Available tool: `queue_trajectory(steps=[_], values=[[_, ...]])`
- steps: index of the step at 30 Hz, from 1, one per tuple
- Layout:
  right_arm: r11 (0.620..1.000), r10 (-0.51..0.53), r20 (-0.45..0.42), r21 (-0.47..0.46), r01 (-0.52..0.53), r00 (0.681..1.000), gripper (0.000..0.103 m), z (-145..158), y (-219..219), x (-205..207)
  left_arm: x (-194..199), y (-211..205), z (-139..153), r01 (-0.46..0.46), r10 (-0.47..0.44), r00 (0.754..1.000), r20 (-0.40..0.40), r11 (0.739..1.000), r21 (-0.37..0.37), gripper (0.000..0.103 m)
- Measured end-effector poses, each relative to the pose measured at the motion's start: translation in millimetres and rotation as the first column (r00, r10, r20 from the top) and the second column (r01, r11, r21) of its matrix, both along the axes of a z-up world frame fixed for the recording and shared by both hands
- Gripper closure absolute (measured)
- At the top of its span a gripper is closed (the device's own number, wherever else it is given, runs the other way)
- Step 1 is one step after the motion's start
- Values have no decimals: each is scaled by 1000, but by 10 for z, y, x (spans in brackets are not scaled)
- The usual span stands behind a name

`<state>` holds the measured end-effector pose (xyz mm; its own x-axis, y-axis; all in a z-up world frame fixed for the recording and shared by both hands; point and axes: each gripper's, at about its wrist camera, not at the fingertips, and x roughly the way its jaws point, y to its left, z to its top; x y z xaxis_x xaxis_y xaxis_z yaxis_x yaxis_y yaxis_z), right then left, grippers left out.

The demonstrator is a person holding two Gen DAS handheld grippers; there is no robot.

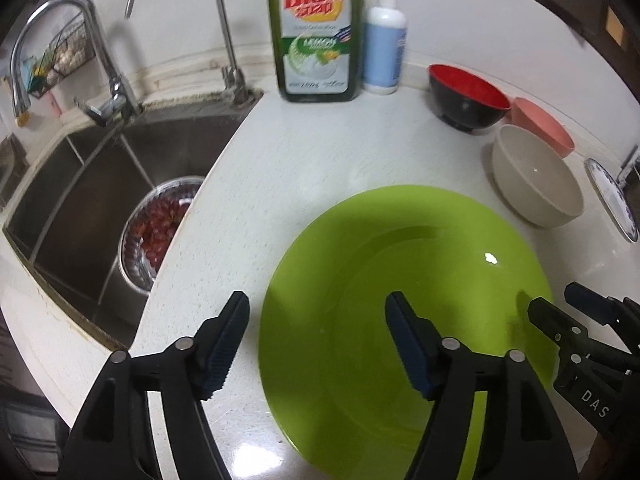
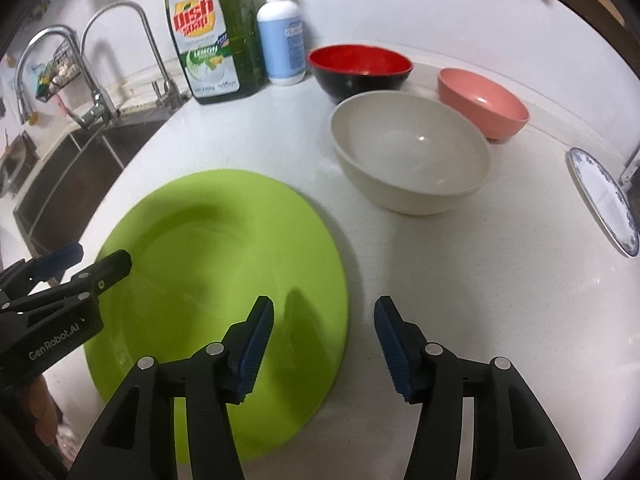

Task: Organize plates and bowls
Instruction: 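Open both grippers to release the lime-green plate, then move both grippers toward the small blue-and-white plate by the pot rack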

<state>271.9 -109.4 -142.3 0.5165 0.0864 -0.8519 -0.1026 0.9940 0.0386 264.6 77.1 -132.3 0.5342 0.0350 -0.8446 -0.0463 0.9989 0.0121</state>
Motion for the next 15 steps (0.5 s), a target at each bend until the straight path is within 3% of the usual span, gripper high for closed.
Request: queue_trajectory(steps=[9, 15], values=[[998, -68, 80, 17, 67, 994, 36, 274, -367, -179, -5, -385, 315, 94, -95, 992, 87, 995, 9, 12], [991, -134, 127, 16, 133, 983, 32, 449, -735, -282, 15, -820, 517, 184, -187, 971, 151, 982, 36, 7]])
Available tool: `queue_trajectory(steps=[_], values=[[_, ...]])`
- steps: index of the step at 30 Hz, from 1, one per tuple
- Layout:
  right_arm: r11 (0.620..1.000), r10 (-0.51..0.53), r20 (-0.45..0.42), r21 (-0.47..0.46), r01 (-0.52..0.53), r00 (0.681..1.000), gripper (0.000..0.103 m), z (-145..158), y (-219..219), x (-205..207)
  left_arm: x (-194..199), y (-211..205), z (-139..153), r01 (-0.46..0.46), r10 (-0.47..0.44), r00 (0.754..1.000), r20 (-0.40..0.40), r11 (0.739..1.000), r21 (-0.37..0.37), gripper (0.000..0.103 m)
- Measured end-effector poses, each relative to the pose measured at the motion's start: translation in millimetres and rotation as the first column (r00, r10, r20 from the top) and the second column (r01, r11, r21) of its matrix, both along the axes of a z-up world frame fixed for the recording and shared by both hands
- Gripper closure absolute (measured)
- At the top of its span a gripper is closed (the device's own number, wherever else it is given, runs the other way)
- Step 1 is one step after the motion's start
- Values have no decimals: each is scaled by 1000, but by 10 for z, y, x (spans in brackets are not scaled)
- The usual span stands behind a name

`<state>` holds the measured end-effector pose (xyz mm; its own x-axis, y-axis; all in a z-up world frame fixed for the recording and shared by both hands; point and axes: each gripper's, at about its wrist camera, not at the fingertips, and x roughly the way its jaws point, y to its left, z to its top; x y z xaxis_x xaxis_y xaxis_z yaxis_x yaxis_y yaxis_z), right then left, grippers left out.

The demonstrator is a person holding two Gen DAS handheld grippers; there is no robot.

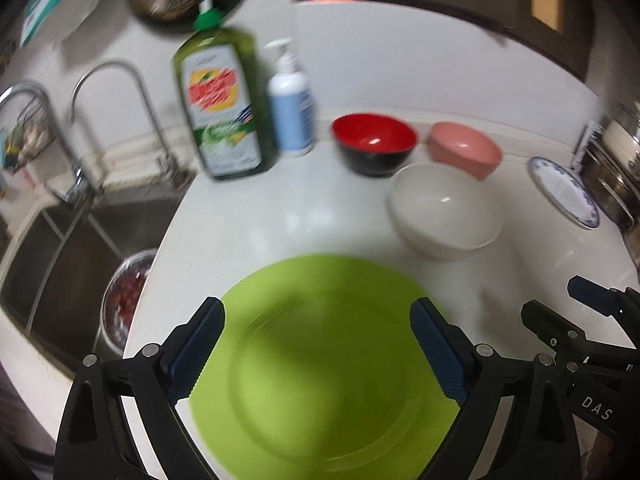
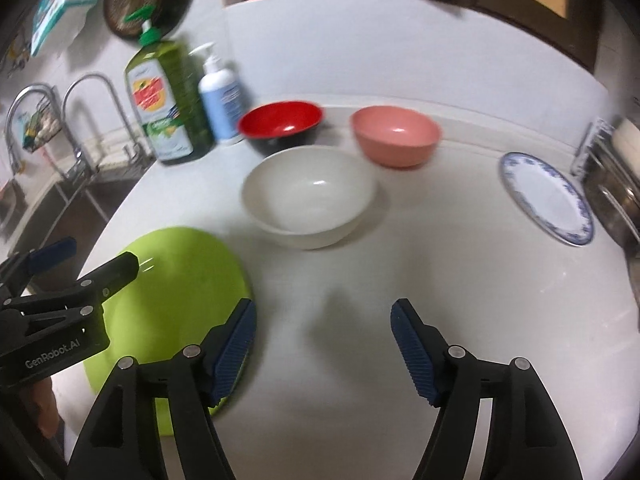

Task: Organize plates and bowls
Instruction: 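Move both grippers toward the small blue-and-white plate by the pot rack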

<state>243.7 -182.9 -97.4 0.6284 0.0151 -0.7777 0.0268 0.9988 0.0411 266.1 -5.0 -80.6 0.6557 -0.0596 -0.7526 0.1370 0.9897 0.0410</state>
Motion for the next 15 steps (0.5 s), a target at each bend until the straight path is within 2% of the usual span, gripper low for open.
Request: queue_trajectory(steps=[7, 11, 15], values=[[994, -107, 45, -18, 107, 993, 32, 185, -545, -133, 70, -545, 188, 105, -105, 993, 54, 994, -5, 4], [983, -176, 84, -40, 180, 981, 28, 306, -888, -226, 107, -850, 295, 155, -153, 985, 81, 988, -9, 2], [969, -232, 118, -56, 240, 966, 28, 402, -1175, -283, 147, -1174, 392, 197, -195, 975, 108, 980, -5, 2]])
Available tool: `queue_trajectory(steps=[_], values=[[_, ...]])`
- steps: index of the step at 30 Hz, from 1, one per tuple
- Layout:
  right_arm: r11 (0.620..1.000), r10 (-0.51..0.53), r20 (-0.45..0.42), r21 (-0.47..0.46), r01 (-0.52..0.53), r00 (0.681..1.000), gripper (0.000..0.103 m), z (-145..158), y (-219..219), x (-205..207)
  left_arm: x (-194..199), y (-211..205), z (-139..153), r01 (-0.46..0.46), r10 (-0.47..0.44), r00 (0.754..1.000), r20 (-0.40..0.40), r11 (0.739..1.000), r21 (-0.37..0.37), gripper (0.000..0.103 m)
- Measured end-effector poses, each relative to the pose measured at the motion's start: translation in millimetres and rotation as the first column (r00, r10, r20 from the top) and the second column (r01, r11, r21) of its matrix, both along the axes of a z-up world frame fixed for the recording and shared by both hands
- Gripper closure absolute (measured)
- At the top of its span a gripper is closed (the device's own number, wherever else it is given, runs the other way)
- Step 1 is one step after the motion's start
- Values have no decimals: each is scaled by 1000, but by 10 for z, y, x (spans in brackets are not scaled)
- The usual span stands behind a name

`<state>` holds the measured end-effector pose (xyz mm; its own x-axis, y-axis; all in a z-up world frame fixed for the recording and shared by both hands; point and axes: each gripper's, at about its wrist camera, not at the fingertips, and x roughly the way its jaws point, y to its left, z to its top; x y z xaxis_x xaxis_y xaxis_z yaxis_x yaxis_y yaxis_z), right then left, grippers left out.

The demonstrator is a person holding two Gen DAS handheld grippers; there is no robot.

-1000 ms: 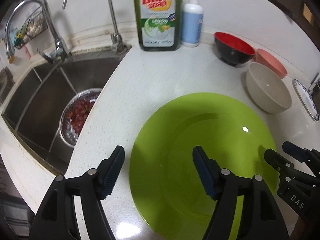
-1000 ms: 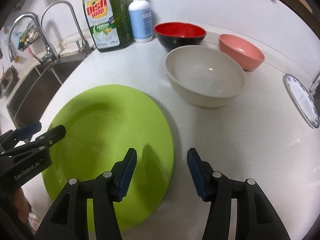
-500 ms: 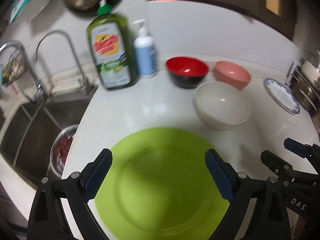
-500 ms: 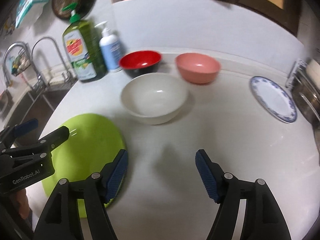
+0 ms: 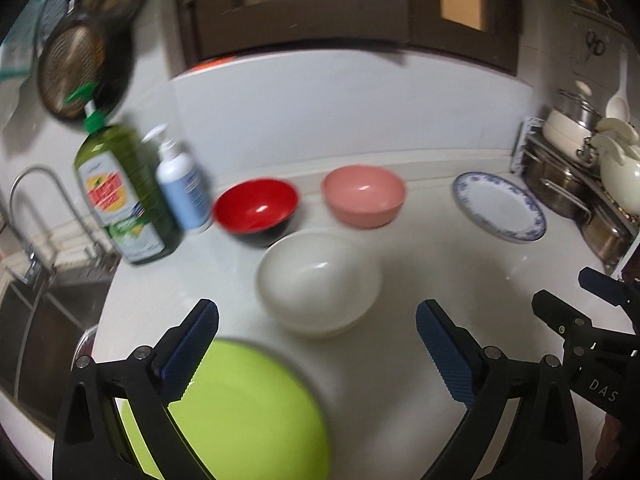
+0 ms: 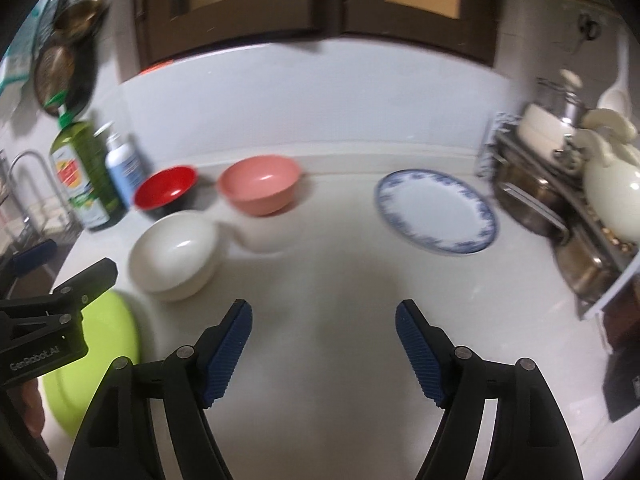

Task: Organize plates and bowls
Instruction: 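Move both grippers toward the small blue-and-white plate by the pot rack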

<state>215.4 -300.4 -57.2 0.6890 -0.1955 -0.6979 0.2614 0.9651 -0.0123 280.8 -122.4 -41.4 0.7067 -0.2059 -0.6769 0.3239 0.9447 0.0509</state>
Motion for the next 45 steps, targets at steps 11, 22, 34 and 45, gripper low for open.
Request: queue_trajectory(steps=[11, 22, 34, 45], values=[[988, -155, 49, 25, 154, 987, 28, 89, -847, 16, 255, -832, 160, 104, -103, 994, 31, 995, -10, 2], [961, -276, 93, 32, 275, 957, 28, 40, -1584, 233, 696, -1602, 172, 165, -164, 986, 37, 986, -38, 2], [941, -339, 92, 37, 336, 936, 28, -311, -2240, 686, 1154, -2435, -189, 189, -189, 982, 0, 982, -17, 2], [925, -378, 37, 59, 376, 925, 28, -734, -2747, 1079, 1548, -3025, -627, 219, -219, 975, -24, 975, 33, 3]])
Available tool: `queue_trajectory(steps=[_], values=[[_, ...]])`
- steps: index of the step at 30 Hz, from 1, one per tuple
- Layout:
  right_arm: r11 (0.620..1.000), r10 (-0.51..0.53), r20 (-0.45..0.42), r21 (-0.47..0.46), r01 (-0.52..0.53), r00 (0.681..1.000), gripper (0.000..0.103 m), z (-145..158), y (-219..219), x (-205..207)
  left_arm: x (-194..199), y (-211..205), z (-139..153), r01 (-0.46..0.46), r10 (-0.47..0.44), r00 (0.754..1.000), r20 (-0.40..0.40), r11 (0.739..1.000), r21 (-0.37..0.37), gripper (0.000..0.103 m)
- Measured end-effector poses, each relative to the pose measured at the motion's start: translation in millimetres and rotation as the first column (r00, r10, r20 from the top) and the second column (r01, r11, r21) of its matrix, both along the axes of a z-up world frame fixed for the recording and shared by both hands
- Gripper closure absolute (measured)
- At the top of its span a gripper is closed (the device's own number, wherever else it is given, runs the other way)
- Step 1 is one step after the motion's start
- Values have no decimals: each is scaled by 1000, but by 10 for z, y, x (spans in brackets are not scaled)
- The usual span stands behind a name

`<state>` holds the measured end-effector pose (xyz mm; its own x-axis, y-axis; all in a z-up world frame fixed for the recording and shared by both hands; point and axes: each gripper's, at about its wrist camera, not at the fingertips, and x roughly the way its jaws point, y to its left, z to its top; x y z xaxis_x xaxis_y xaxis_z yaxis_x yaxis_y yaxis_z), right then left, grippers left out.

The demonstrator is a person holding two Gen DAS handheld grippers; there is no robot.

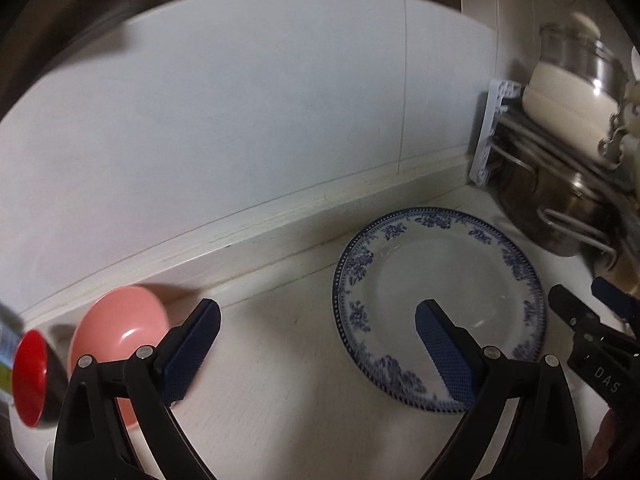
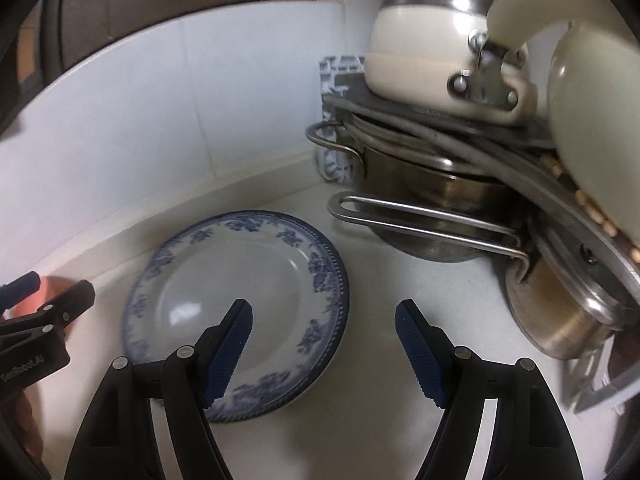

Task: Organize plates and bowls
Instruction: 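Move both grippers toward the small blue-and-white plate by the pot rack, then close both grippers on the small blue-and-white plate rim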

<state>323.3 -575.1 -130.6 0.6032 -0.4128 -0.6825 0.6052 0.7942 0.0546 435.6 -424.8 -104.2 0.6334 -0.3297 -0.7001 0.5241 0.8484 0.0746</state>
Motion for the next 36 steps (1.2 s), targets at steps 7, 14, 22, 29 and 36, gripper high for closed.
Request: queue_trajectory(steps=[7, 14, 22, 29, 36], values=[[999, -21, -37, 50, 22, 999, 29, -238, -202, 167, 244, -239, -301, 13, -12, 999, -40, 1000, 26, 9], [997, -26, -53, 71, 29, 998, 36, -339, -290, 284, 409, -360, -473, 20, -18, 993, -114, 1000, 20, 20], [994, -18, -69, 107, 25, 997, 47, -454, -394, 386, 489, -457, -533, 46, -41, 989, -144, 998, 35, 31], [995, -8, -86, 96, 16, 996, 56, -483, -412, 468, 558, -495, -603, 59, -51, 979, -196, 998, 31, 40], [996, 21, -104, 93, -11, 994, 66, -479, -370, 533, 602, -552, -606, 56, -54, 972, -231, 998, 2, 59]])
